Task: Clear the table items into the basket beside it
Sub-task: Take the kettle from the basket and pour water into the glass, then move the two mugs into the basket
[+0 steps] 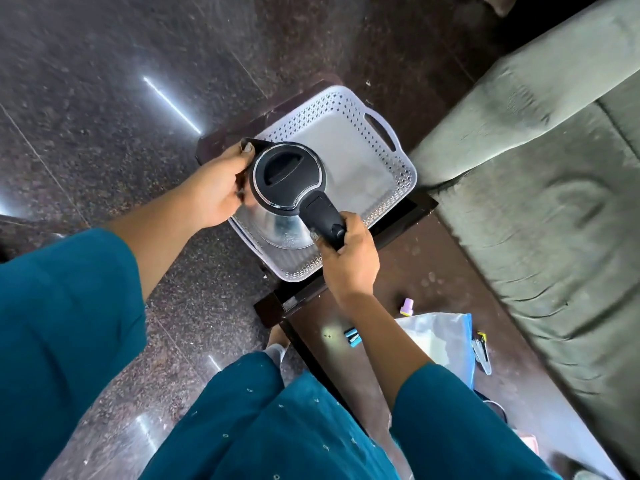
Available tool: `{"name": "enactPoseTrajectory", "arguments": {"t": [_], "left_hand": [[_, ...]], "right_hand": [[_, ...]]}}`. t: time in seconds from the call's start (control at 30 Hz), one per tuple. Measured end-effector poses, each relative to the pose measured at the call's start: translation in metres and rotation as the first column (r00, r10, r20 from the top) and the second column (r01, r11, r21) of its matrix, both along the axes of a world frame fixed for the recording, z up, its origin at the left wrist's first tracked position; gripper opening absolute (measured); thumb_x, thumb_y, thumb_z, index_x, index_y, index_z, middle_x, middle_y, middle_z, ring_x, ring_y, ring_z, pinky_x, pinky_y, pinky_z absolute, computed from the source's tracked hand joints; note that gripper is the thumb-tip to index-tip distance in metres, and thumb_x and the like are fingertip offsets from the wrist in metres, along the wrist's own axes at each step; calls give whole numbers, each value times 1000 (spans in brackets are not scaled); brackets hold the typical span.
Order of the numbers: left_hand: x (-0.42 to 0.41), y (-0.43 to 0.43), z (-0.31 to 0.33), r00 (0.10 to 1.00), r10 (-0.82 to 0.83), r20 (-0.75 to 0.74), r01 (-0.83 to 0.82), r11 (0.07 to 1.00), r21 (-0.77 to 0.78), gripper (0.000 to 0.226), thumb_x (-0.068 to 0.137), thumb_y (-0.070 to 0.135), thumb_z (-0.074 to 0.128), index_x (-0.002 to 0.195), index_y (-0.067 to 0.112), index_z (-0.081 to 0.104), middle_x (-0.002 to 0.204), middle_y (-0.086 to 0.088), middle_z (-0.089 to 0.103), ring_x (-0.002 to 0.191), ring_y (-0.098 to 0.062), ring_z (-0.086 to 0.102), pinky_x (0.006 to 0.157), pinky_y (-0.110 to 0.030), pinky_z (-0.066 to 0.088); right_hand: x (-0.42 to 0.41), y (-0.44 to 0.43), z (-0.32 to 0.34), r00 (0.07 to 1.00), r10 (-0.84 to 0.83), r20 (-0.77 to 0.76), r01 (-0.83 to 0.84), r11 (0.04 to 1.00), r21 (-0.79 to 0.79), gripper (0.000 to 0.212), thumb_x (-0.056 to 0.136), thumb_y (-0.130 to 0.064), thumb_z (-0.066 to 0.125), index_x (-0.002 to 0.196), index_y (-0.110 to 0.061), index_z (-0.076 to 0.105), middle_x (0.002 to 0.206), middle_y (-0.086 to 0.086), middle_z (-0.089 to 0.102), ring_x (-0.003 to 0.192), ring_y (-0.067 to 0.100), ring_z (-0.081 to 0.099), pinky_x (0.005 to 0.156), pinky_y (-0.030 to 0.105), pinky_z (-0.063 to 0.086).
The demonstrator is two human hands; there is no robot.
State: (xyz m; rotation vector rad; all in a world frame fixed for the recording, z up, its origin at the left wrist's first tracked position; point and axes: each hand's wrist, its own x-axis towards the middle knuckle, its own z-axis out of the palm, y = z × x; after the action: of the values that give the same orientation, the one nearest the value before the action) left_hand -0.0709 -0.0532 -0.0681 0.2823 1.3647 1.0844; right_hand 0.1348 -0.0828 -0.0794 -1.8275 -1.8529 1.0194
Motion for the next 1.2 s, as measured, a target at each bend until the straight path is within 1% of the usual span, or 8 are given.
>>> {"name": "enactPoseTrajectory", "arguments": {"t": [0.1, 0.33, 0.43, 0.53, 0.6, 0.7, 1.1, 1.2], "left_hand": [[1, 4, -8, 1000, -15, -8, 15, 1000, 15, 20, 97, 30, 40, 90, 29, 58, 78, 6, 57, 68, -11, 47, 58, -26, 30], [6, 16, -11, 992, -68, -111, 67, 998, -17, 18, 92, 39, 48, 81, 30, 59, 73, 9, 54, 59, -9, 44, 48, -22, 26], [14, 17, -7, 954, -31, -299, 21, 999, -36, 22, 91, 40, 48, 88, 24, 63, 70, 7, 57, 58, -12, 47, 45, -19, 32], [26, 14, -2, 625, -23, -780, -26, 998, -51, 38, 87, 40, 47, 109, 10, 58, 103, -8, 64, 90, -23, 58, 76, -30, 45], [46, 9, 12, 446, 48, -894, 5, 998, 57, 43, 84, 33, 53, 119, 8, 51, 121, -14, 56, 110, -26, 53, 92, -30, 39], [83, 1, 30, 307, 93, -947, 225, 960, 167, 46, 80, 22, 60, 122, 5, 49, 128, -18, 49, 120, -29, 46, 98, -24, 30], [303, -111, 28, 364, -118, -924, 697, 692, 186, 35, 79, 8, 63, 112, -2, 54, 123, -19, 53, 121, -28, 48, 96, -12, 27], [333, -139, 12, 337, -187, -923, 728, 673, 130, 36, 79, 9, 63, 112, 0, 55, 124, -17, 53, 120, -27, 49, 97, -22, 33]], "right_hand": [[2, 3, -7, 1000, 21, 7, -21, 1000, -2, 37, 76, -23, 70, 109, -18, 54, 98, 6, 61, 94, 25, 51, 71, 30, 40], [6, 12, -8, 998, 65, 1, -65, 998, 1, 37, 79, -25, 68, 111, -16, 51, 98, 5, 59, 100, 24, 47, 69, 29, 39], [7, 13, -4, 995, 101, 7, -101, 995, 14, 41, 80, -32, 68, 112, -14, 49, 101, 6, 60, 100, 28, 48, 72, 33, 42], [13, 10, 2, 988, 149, 37, -149, 989, 5, 57, 79, -43, 67, 122, -13, 44, 117, 8, 56, 109, 29, 45, 89, 36, 40], [27, 2, 7, 992, 120, 29, -120, 993, 3, 67, 79, -48, 65, 129, -13, 38, 127, 9, 50, 117, 29, 41, 99, 38, 35], [57, -16, 14, 999, 27, 25, -28, 999, 28, 67, 82, -48, 63, 131, -11, 36, 131, 9, 46, 120, 29, 38, 98, 33, 31], [272, -149, 30, 918, -389, 77, 388, 921, 37, 49, 89, -31, 58, 127, -5, 42, 128, 13, 51, 120, 31, 42, 103, 41, 33], [311, -180, 23, 885, -456, 96, 454, 890, 41, 43, 88, -24, 58, 124, -4, 44, 125, 14, 52, 117, 34, 45, 101, 43, 34]]}}
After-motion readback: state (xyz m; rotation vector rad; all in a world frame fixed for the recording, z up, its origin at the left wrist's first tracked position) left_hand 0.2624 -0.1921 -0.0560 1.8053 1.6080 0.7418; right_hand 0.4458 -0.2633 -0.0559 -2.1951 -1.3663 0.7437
